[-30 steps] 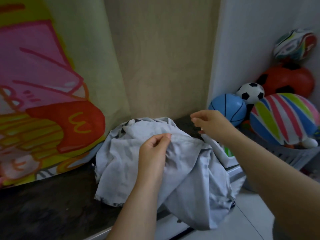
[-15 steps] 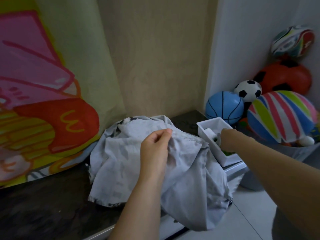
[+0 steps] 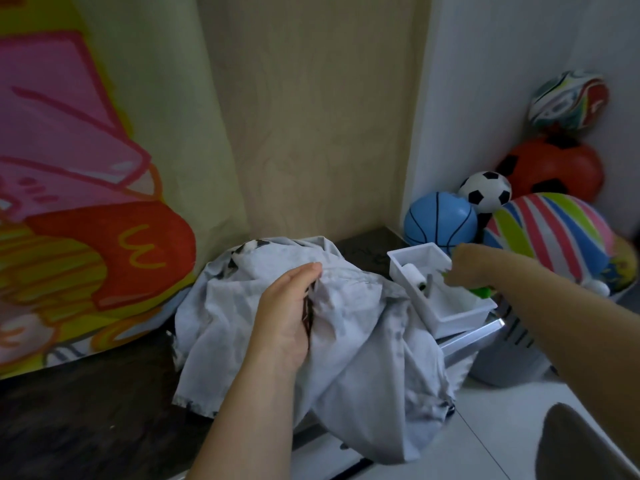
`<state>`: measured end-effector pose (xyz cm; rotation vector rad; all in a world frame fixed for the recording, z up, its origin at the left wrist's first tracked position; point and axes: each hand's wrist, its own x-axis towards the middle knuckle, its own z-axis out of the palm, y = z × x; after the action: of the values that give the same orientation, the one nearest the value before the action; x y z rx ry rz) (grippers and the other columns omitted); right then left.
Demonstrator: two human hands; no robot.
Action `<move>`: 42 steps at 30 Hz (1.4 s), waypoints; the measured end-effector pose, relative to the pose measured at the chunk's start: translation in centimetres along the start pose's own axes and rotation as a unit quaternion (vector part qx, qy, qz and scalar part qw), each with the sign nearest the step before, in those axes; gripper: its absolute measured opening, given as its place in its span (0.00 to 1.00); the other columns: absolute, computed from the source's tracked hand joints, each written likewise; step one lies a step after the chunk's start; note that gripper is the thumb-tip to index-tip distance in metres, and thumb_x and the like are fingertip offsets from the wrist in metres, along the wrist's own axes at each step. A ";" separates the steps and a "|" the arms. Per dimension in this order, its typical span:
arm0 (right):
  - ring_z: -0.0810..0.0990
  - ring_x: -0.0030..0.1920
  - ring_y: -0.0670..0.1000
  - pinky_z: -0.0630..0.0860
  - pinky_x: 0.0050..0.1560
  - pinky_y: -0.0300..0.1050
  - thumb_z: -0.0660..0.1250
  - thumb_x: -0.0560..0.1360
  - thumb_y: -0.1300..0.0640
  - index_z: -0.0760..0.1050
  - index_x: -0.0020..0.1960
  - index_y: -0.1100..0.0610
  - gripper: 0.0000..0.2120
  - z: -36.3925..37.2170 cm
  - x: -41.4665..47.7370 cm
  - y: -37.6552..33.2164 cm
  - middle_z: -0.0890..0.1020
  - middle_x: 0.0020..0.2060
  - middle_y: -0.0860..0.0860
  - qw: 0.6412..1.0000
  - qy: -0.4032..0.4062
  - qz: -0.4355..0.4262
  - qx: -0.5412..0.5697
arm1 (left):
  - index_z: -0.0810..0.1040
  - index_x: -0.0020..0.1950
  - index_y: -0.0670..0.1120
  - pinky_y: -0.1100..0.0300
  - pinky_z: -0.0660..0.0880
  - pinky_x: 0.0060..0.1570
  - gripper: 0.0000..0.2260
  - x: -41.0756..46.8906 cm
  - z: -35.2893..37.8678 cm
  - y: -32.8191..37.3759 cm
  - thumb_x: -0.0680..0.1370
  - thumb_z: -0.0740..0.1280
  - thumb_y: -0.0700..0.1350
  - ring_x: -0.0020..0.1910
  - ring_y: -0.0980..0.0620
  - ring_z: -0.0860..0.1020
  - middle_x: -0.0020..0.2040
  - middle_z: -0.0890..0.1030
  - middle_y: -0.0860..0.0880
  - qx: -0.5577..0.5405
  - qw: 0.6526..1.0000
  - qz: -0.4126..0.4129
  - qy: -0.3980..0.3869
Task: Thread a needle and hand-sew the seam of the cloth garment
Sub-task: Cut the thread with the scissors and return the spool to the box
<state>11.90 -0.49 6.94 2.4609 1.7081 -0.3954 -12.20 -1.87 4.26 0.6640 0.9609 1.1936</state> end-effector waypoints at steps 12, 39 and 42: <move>0.69 0.31 0.43 0.68 0.31 0.35 0.54 0.80 0.47 0.76 0.49 0.55 0.16 -0.5 -9.9 -5.7 0.75 0.31 0.44 0.834 -0.128 -0.258 0.471 | 0.82 0.47 0.42 0.55 0.77 0.47 0.09 -2.2 -0.5 0.8 0.77 0.65 0.45 0.43 0.47 0.82 0.45 0.84 0.43 0.005 0.989 -0.111 -0.094; 0.68 0.28 0.43 0.65 0.30 0.35 0.63 0.77 0.50 0.79 0.43 0.51 0.09 -0.5 -8.7 -5.8 0.80 0.33 0.47 0.865 -0.137 -0.264 0.403 | 0.81 0.40 0.45 0.60 0.77 0.42 0.08 -2.6 -0.3 0.8 0.78 0.65 0.42 0.38 0.54 0.82 0.38 0.83 0.47 0.084 0.989 -0.026 -0.117; 0.68 0.27 0.42 0.65 0.29 0.33 0.63 0.77 0.50 0.79 0.43 0.51 0.08 -0.4 -8.6 -5.8 0.80 0.34 0.47 0.865 -0.137 -0.266 0.403 | 0.81 0.40 0.45 0.59 0.76 0.44 0.08 -2.7 -0.2 0.9 0.78 0.65 0.42 0.39 0.52 0.81 0.39 0.83 0.47 0.078 0.990 -0.026 -0.117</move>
<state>3.70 -6.10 10.04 2.0783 2.3894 -1.7367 -13.05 -4.21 5.63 0.8780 0.8728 0.9755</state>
